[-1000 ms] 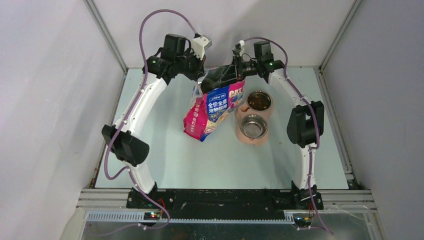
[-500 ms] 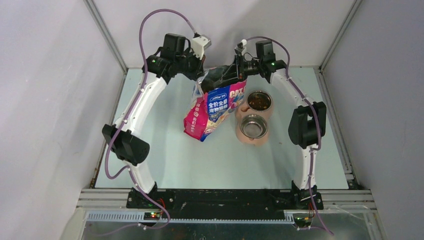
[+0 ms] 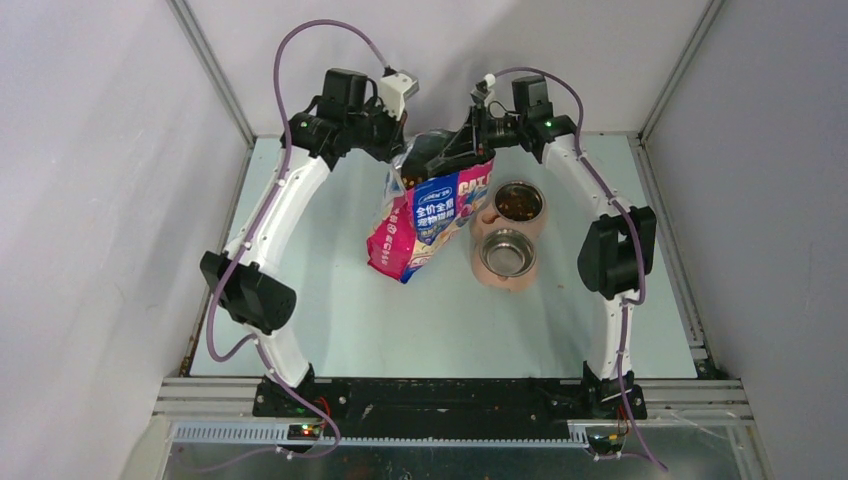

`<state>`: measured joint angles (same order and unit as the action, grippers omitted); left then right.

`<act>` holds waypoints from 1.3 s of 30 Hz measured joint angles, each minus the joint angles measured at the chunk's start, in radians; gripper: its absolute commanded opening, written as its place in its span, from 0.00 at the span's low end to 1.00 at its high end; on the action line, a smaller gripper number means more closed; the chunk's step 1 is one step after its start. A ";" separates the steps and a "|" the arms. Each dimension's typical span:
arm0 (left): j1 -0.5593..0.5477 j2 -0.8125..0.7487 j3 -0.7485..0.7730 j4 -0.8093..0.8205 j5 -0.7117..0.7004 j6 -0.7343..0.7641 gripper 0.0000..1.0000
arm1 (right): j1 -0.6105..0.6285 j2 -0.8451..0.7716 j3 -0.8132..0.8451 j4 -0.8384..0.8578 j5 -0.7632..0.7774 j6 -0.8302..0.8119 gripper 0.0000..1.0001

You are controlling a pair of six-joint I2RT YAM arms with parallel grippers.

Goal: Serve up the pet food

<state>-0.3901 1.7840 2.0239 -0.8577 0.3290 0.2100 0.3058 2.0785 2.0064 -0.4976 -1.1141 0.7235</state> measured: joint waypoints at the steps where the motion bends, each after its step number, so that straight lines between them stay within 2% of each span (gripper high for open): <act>1: 0.000 -0.004 -0.005 0.002 0.000 0.000 0.00 | 0.000 -0.001 0.004 -0.008 0.005 -0.002 0.00; 15: 0.006 -0.017 -0.023 0.002 -0.012 0.000 0.00 | -0.039 -0.110 0.075 -0.113 0.044 -0.031 0.00; 22: 0.006 -0.017 -0.023 -0.007 -0.019 0.008 0.00 | -0.050 -0.113 0.045 -0.060 -0.035 0.034 0.00; 29: 0.006 -0.017 -0.012 -0.028 -0.044 0.019 0.00 | -0.116 -0.113 0.008 -0.009 -0.085 0.102 0.00; 39: 0.006 -0.017 0.007 -0.091 -0.094 0.124 0.00 | -0.182 -0.113 -0.097 0.160 -0.184 0.274 0.00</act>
<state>-0.3840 1.7668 2.0312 -0.9489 0.2352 0.3340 0.1234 1.9652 1.9091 -0.3378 -1.2980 0.9974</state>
